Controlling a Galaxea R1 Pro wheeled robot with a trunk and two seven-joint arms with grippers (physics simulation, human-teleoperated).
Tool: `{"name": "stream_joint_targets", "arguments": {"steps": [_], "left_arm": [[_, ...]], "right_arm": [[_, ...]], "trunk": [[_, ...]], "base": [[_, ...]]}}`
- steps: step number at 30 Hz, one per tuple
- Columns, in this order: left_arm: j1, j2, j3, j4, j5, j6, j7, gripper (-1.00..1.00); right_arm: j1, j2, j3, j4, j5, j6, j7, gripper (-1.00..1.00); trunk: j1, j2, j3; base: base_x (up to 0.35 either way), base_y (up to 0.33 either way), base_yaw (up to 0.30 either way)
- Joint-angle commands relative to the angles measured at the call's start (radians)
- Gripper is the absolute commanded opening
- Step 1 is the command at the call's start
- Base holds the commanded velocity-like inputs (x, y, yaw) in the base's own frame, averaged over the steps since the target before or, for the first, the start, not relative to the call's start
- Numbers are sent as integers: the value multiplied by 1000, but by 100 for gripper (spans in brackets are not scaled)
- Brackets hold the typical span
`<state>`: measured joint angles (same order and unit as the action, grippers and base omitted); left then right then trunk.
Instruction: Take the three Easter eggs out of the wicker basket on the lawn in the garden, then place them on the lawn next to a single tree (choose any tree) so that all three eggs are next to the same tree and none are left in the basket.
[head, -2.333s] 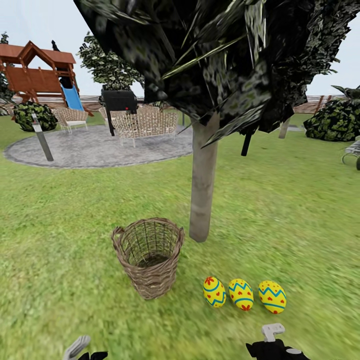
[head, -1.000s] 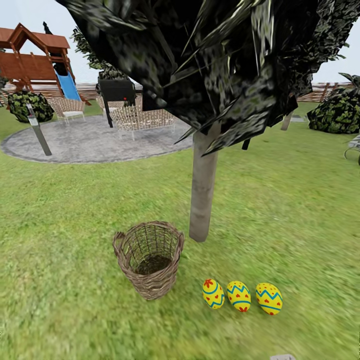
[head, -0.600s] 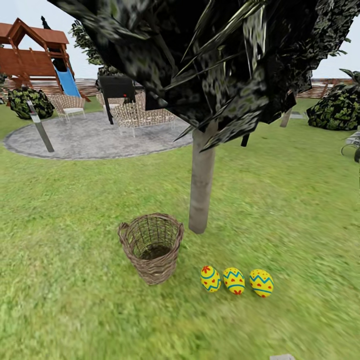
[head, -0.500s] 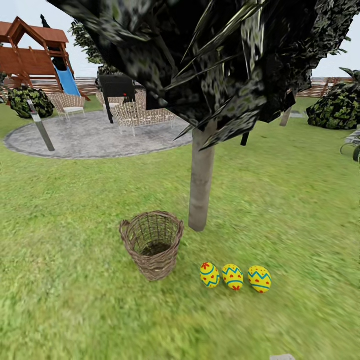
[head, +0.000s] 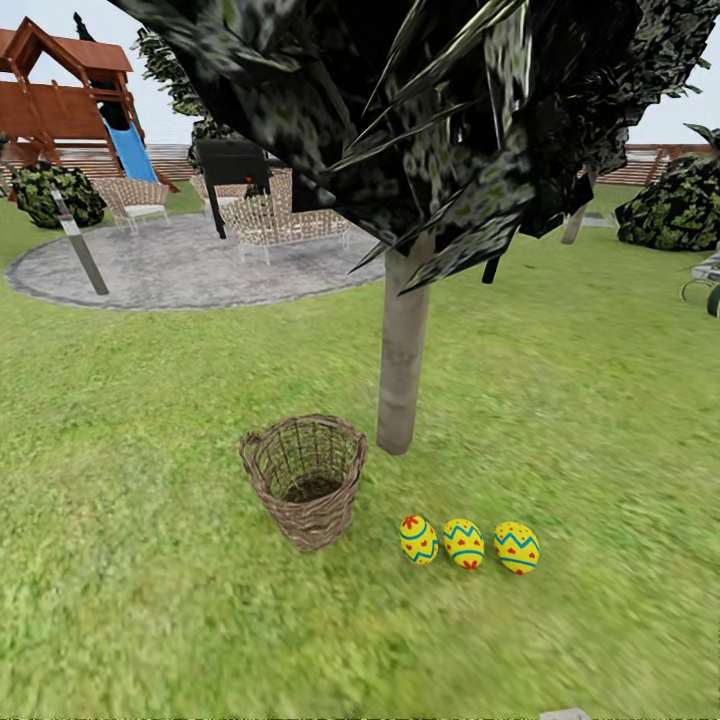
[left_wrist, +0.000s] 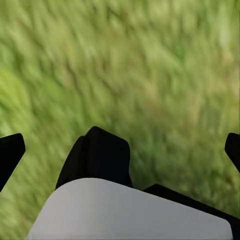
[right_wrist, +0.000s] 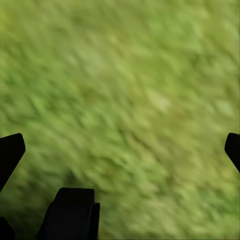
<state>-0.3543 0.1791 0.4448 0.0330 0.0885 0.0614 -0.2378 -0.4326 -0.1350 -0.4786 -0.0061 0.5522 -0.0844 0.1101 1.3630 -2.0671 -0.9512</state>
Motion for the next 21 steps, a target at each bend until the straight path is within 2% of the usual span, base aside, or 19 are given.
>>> {"name": "stream_joint_targets", "arguments": {"steps": [1, 21], "left_arm": [[0, 0, 0, 0, 0, 0, 0, 100], [0, -1, 0, 1, 1, 0, 0, 100]], "right_arm": [[0, 0, 0, 0, 0, 0, 0, 100], [0, 0, 0, 0, 0, 0, 0, 100]], "trunk": [[0, 0, -2], [0, 0, -34]], "base": [[0, 0, 0], [0, 0, 0]]}}
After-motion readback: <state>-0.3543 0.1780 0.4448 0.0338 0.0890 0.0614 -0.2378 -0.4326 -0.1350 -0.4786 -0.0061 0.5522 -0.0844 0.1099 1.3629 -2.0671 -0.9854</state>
